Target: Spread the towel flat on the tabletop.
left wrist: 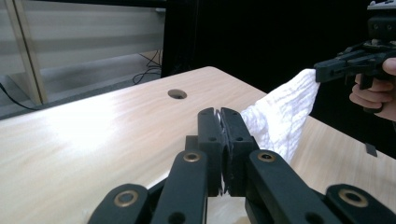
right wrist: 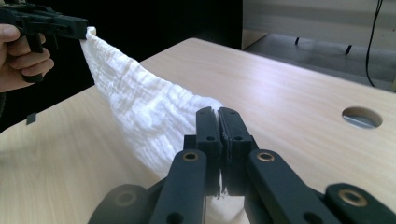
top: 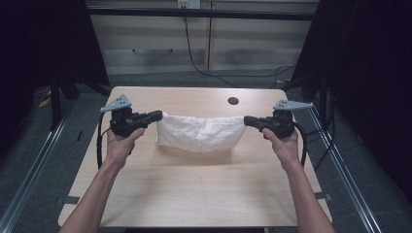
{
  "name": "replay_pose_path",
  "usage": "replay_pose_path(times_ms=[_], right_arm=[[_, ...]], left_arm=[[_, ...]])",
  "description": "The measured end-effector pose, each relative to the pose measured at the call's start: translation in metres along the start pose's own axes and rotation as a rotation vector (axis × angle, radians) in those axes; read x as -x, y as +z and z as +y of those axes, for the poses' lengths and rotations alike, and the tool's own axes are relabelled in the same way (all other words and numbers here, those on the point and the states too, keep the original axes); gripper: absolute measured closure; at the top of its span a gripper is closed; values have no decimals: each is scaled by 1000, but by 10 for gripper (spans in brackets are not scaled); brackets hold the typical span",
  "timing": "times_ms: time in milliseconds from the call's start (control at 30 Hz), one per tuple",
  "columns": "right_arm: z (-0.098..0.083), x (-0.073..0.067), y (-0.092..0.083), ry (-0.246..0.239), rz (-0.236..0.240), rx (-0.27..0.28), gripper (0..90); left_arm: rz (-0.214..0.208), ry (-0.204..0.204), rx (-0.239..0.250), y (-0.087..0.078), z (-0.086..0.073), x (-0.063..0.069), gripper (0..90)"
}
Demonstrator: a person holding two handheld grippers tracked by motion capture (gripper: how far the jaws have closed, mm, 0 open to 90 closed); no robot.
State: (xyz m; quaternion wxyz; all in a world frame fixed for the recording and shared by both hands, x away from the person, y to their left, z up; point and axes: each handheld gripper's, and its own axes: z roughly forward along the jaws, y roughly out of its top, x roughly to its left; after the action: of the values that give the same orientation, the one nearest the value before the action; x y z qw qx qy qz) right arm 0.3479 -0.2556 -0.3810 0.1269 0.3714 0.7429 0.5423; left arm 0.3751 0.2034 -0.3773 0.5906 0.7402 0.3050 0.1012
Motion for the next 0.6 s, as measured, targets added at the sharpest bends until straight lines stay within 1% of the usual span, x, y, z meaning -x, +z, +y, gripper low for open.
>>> replay_pose_path(times_ms=[67, 100, 167, 200, 267, 300, 367, 400, 433, 533, 600], right_arm=[[-7, -2, -3, 5, 2, -3, 876], [-11, -4, -4, 11, 3, -4, 876], [-16, -7, -6, 9, -1, -20, 877], [-18, -9, -7, 9, 1, -18, 877], [-21, -13, -10, 6, 10, -13, 876], [-22, -16, -11, 2, 12, -14, 876], [-26, -22, -12, -10, 19, -26, 876], [-29, -25, -13, -13, 25, -29, 876], [-32, -28, -13, -14, 31, -36, 876], [-47, -36, -13, -12, 47, -57, 876], [-56, -40, -14, -14, 50, -70, 875]], left_arm=[[-9, -3, 7, -4, -8, 4, 881], [-16, -14, 12, -5, -12, 5, 881], [-17, -8, -11, -7, -21, 7, 881], [-19, -11, -19, -7, -25, 8, 881], [-9, -21, -14, -10, -33, 9, 881], [-14, -30, -17, -13, -37, 9, 881], [-11, -29, -37, -16, -46, 11, 881], [-19, -27, -48, -17, -50, 12, 881], [-15, -26, -58, -19, -54, 14, 881], [-29, -28, -70, -24, -66, 19, 881], [-20, -29, -79, -29, -74, 23, 880]])
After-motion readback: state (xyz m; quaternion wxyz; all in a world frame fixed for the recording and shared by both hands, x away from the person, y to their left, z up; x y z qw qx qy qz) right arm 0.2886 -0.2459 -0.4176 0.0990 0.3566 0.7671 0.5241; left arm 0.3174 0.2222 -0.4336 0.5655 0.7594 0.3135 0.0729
